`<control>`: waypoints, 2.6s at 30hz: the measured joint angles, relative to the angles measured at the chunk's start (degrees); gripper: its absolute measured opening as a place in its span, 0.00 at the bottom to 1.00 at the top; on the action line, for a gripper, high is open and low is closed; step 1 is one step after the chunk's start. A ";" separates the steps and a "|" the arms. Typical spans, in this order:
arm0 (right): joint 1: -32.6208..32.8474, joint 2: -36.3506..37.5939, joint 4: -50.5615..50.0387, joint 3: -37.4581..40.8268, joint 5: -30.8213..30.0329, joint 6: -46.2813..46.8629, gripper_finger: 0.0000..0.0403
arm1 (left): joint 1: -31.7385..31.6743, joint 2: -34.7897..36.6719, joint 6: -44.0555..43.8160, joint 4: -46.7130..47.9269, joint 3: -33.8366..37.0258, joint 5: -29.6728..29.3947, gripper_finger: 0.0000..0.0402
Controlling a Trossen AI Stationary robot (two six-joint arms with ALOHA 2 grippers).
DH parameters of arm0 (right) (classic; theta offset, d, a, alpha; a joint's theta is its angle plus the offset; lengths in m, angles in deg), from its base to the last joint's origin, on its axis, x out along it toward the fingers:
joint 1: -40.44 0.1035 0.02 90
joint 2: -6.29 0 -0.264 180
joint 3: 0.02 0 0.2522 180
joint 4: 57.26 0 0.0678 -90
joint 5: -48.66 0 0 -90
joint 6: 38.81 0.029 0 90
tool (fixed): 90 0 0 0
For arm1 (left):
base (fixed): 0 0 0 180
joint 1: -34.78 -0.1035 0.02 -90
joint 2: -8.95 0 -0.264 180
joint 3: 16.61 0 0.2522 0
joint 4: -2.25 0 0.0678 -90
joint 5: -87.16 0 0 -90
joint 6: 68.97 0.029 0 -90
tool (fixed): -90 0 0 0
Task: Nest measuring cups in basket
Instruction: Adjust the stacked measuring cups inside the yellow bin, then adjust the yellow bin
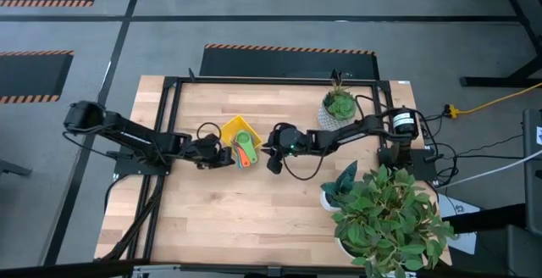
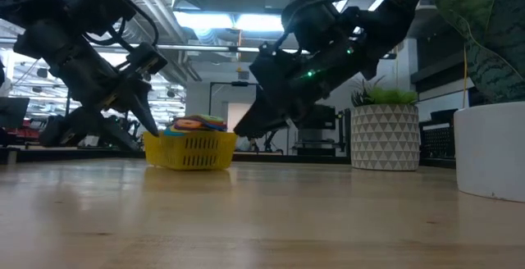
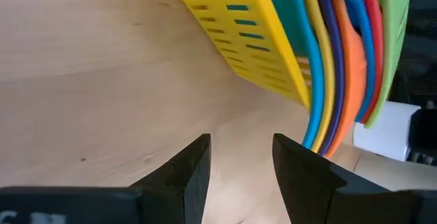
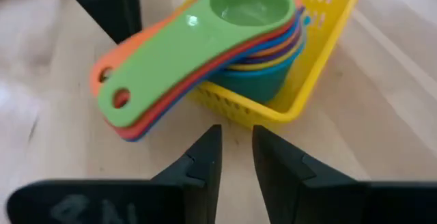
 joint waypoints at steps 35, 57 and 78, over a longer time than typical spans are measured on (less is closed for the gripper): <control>3.23 -0.39 3.21 0.00 0.72 -0.54 0.22 | -3.02 -7.16 12.11 -2.78 -9.35 9.22 0.37; 0.37 0.02 -1.59 -0.04 -2.40 -4.89 0.22 | -3.30 -5.74 30.17 16.31 -9.33 -1.95 0.37; -8.72 -0.88 3.68 -0.02 -0.96 -4.87 0.22 | -2.69 -5.74 30.13 14.51 -9.33 -0.29 0.37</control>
